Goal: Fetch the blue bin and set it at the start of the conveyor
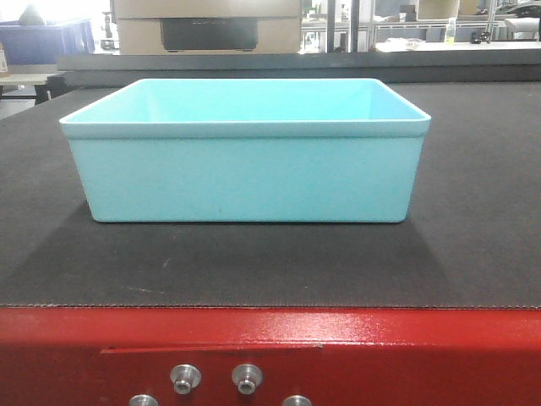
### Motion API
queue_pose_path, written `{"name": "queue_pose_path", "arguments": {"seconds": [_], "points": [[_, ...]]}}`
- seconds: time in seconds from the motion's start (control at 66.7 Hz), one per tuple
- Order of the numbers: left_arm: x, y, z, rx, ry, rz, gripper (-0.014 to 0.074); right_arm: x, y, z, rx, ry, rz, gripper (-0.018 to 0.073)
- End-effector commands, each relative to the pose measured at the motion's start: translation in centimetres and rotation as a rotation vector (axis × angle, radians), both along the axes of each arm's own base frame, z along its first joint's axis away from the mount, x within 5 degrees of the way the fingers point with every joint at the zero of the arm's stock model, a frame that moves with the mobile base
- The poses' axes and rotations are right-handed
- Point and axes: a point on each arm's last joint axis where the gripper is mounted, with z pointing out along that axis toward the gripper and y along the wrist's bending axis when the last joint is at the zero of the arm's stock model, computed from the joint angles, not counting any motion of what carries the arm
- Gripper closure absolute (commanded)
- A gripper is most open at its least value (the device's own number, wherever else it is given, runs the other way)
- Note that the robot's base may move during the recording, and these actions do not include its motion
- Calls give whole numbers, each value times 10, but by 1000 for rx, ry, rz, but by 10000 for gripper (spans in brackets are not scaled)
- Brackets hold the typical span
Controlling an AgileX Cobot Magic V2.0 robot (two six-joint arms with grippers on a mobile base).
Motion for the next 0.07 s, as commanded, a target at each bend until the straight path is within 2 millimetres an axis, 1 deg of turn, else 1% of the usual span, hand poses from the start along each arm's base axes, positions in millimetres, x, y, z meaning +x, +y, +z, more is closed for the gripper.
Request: {"name": "queue_pose_path", "arguments": {"seconds": [0.0, 0.06], "points": [[-1, 0, 2, 2, -23, 0, 707, -1, 0, 1, -12, -16, -5, 721], [-1, 0, 2, 2, -23, 0, 707, -1, 0, 1, -12, -16, -5, 721]]}}
